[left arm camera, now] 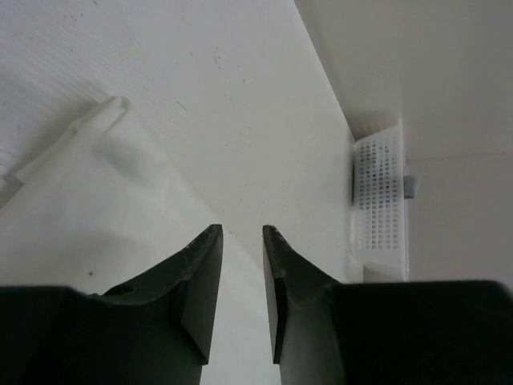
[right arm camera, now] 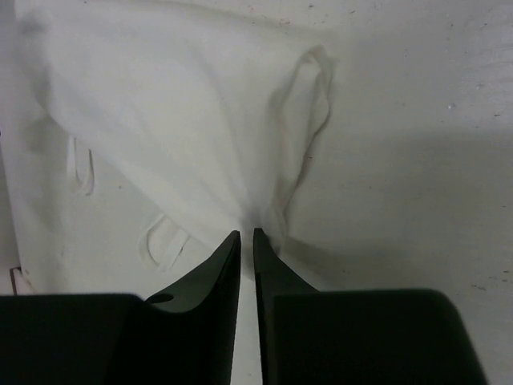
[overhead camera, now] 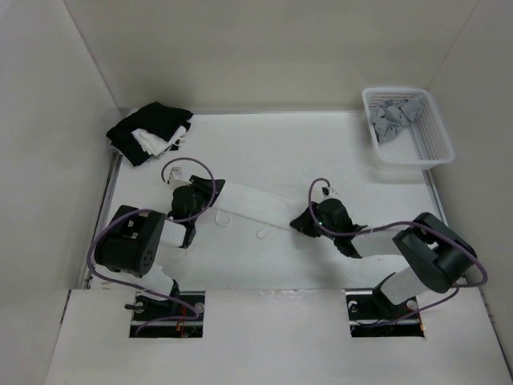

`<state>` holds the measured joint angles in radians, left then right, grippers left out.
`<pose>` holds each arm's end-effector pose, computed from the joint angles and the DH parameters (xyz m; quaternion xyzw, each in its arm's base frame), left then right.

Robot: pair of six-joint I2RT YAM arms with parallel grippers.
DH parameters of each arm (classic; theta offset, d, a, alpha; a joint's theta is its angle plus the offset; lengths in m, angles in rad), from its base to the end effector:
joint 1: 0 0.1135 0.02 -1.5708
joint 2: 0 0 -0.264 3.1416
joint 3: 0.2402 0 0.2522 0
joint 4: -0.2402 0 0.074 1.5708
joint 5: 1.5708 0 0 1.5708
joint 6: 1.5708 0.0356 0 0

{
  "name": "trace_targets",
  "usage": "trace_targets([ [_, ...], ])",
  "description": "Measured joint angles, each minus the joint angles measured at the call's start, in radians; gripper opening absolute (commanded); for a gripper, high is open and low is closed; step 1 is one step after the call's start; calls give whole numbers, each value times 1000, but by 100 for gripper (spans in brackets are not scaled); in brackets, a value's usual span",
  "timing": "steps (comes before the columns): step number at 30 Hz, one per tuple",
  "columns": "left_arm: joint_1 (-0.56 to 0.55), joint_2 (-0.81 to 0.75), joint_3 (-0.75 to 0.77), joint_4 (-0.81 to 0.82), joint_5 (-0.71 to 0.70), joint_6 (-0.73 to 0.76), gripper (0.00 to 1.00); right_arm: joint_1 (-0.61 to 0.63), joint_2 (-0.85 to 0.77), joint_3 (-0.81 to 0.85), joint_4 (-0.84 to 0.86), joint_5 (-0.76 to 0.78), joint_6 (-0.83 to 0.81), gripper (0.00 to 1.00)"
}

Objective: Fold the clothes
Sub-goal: Fold the tank top

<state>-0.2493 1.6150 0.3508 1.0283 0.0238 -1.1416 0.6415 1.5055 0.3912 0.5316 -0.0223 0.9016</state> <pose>0.2608 -0.0673 0.1362 -0.3322 0.7117 -0.4038 0.4692 0.2047 0.1539 0.1232 0.1089 0.8736 0.3376 0.3331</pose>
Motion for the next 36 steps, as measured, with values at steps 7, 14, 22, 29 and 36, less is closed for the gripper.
trace_targets([
  [7, -15, -124, -45, -32, 15, 2, 27, 2, -151, -28, -16, 5, 3, 48],
  [14, -69, -306, -60, -117, 9, 55, 31, -27, -204, -27, -60, 40, -16, 50],
  [22, -106, -426, -78, -212, -14, 125, 33, -45, -18, 42, -69, 42, -3, 41],
  [29, -121, -486, -109, -273, -34, 143, 33, -51, 71, 40, 38, 33, 49, 9],
  [36, -218, -527, -109, -316, -74, 166, 34, -44, -317, -122, -161, 100, 60, 7],
])
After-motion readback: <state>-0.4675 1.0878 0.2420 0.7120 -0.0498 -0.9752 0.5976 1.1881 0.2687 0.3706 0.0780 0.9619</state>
